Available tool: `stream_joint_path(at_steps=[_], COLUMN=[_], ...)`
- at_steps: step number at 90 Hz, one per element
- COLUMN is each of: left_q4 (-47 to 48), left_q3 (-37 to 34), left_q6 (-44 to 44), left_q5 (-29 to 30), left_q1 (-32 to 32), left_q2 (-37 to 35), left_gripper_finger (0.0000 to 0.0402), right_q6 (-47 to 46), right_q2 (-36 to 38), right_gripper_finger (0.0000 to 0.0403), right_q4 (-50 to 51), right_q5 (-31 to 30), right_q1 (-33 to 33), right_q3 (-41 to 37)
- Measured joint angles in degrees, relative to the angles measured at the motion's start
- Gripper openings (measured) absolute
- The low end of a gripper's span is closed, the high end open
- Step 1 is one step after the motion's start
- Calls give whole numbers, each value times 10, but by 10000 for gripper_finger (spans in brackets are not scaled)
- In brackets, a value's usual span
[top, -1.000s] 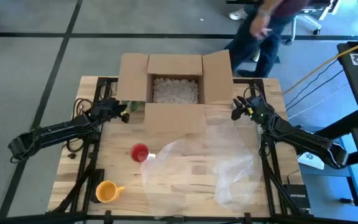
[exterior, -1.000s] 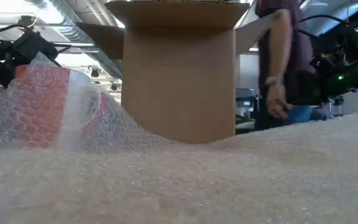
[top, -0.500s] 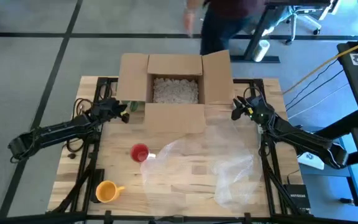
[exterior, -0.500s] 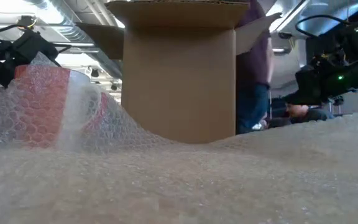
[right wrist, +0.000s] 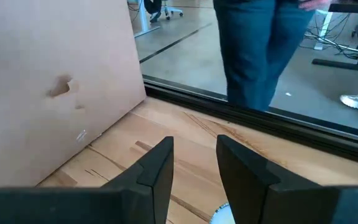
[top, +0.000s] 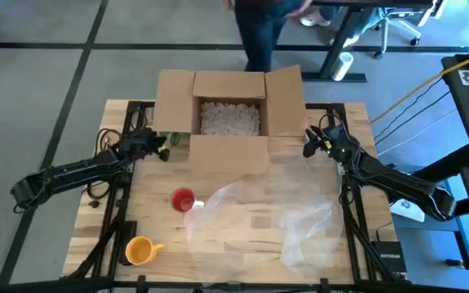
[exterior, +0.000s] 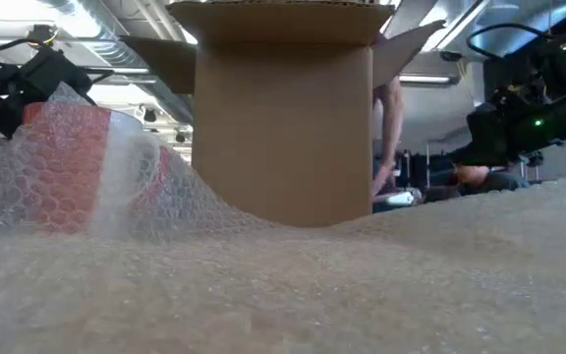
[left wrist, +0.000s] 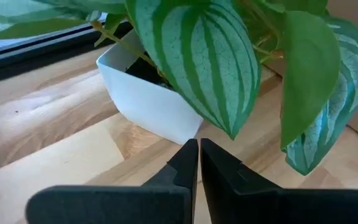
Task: Wrap mug
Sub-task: Put the red mug on the bubble wrap
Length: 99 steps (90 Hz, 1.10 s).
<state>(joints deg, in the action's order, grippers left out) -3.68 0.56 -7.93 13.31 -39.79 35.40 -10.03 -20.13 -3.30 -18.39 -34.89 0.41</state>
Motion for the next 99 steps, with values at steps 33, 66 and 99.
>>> stream_joint_path(at_steps=[33,66,99], left_q4=[-96,-75,-42], left_q3=[0,0,0], left_q6=[-5,12,21], left_q5=[-122,-229,-233], left_q1=[0,1,63], left_q2=[0,0,0], left_gripper_finger=[0,0,0], right_q6=[0,0,0], right_q2=[0,0,0], right_gripper_finger=[108,108,108], right_q4=[0,0,0], right_q5=[0,0,0], right_q1=[0,0,0], right_q3=[0,0,0])
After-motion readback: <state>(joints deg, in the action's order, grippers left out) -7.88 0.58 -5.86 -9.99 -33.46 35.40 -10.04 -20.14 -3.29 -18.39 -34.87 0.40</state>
